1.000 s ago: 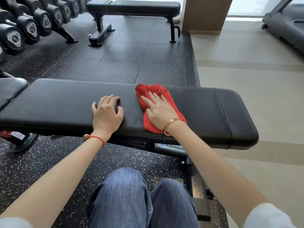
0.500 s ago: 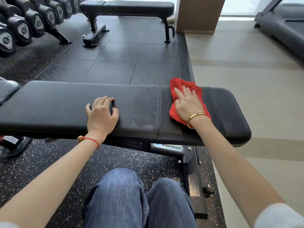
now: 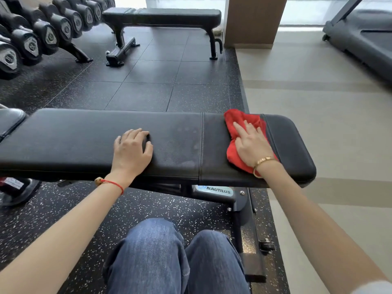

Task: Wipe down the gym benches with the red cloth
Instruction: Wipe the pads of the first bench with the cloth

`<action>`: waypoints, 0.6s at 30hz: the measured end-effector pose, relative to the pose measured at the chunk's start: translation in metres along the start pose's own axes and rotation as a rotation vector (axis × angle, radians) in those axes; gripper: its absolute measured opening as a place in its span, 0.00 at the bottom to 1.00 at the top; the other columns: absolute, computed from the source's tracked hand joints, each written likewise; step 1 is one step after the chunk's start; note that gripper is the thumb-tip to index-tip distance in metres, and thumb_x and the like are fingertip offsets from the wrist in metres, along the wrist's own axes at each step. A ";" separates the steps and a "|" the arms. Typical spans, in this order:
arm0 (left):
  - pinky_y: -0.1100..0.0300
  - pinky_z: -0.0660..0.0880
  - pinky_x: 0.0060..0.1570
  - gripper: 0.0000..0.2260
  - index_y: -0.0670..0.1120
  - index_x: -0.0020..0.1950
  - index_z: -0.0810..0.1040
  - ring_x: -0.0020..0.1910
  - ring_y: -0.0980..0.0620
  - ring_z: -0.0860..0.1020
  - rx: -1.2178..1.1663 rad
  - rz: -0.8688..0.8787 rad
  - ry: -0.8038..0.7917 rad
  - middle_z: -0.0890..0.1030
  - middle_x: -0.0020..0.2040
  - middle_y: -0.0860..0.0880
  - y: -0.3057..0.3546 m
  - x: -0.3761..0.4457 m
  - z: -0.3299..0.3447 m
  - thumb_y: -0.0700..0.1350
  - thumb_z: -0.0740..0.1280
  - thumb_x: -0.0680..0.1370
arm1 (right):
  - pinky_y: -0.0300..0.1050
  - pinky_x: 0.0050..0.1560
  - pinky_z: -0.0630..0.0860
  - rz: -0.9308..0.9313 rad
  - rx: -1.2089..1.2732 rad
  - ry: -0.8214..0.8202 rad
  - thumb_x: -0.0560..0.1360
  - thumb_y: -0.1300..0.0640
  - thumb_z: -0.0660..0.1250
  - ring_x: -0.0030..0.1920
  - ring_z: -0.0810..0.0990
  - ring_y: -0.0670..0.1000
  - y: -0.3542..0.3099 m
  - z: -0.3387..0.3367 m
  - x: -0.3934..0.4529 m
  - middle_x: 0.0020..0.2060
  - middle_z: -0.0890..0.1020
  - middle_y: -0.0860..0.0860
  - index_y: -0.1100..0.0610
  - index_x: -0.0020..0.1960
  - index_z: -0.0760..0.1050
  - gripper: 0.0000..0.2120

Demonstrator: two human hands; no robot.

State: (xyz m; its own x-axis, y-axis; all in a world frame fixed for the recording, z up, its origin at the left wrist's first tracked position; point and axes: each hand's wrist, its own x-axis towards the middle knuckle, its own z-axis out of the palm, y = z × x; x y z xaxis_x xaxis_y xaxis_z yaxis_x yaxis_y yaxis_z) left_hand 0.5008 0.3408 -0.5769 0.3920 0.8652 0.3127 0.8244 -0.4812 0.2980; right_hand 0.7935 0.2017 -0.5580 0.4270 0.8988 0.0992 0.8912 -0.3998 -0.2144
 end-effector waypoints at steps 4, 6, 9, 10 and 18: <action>0.44 0.61 0.73 0.17 0.45 0.66 0.76 0.71 0.46 0.69 -0.030 0.067 -0.010 0.76 0.69 0.46 0.029 -0.005 0.007 0.47 0.63 0.79 | 0.52 0.77 0.44 0.025 0.021 -0.047 0.80 0.56 0.51 0.78 0.51 0.58 -0.039 0.004 0.032 0.77 0.52 0.62 0.55 0.78 0.52 0.27; 0.44 0.61 0.73 0.18 0.45 0.68 0.75 0.72 0.45 0.68 -0.043 0.076 -0.024 0.75 0.69 0.45 0.043 -0.005 0.012 0.47 0.63 0.79 | 0.52 0.77 0.45 -0.098 0.046 -0.067 0.80 0.57 0.52 0.78 0.51 0.58 -0.065 0.011 0.025 0.77 0.52 0.61 0.55 0.78 0.52 0.27; 0.43 0.60 0.73 0.18 0.45 0.68 0.75 0.72 0.45 0.68 -0.043 0.071 -0.014 0.74 0.70 0.45 0.050 -0.004 0.019 0.46 0.63 0.79 | 0.50 0.77 0.45 -0.246 0.079 -0.058 0.80 0.57 0.52 0.78 0.51 0.57 -0.076 0.019 -0.006 0.78 0.53 0.59 0.54 0.78 0.53 0.27; 0.43 0.60 0.73 0.18 0.45 0.68 0.74 0.72 0.45 0.68 -0.038 0.070 -0.012 0.74 0.70 0.46 0.050 -0.004 0.020 0.46 0.63 0.79 | 0.49 0.77 0.45 -0.267 0.092 -0.049 0.80 0.57 0.53 0.78 0.51 0.56 -0.070 0.019 -0.015 0.78 0.53 0.58 0.53 0.78 0.54 0.27; 0.41 0.62 0.71 0.17 0.46 0.66 0.75 0.71 0.46 0.69 -0.026 0.064 0.017 0.75 0.68 0.46 0.050 -0.006 0.024 0.47 0.62 0.78 | 0.50 0.77 0.47 -0.044 0.462 0.148 0.80 0.49 0.58 0.77 0.57 0.53 -0.039 -0.006 -0.023 0.75 0.63 0.54 0.55 0.77 0.56 0.28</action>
State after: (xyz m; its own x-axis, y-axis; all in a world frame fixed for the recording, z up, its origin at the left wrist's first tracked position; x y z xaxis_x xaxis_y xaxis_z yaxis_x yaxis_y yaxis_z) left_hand 0.5494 0.3147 -0.5855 0.4365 0.8300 0.3471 0.7869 -0.5393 0.2999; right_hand 0.7500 0.1957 -0.5459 0.4372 0.8644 0.2481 0.7624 -0.2099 -0.6121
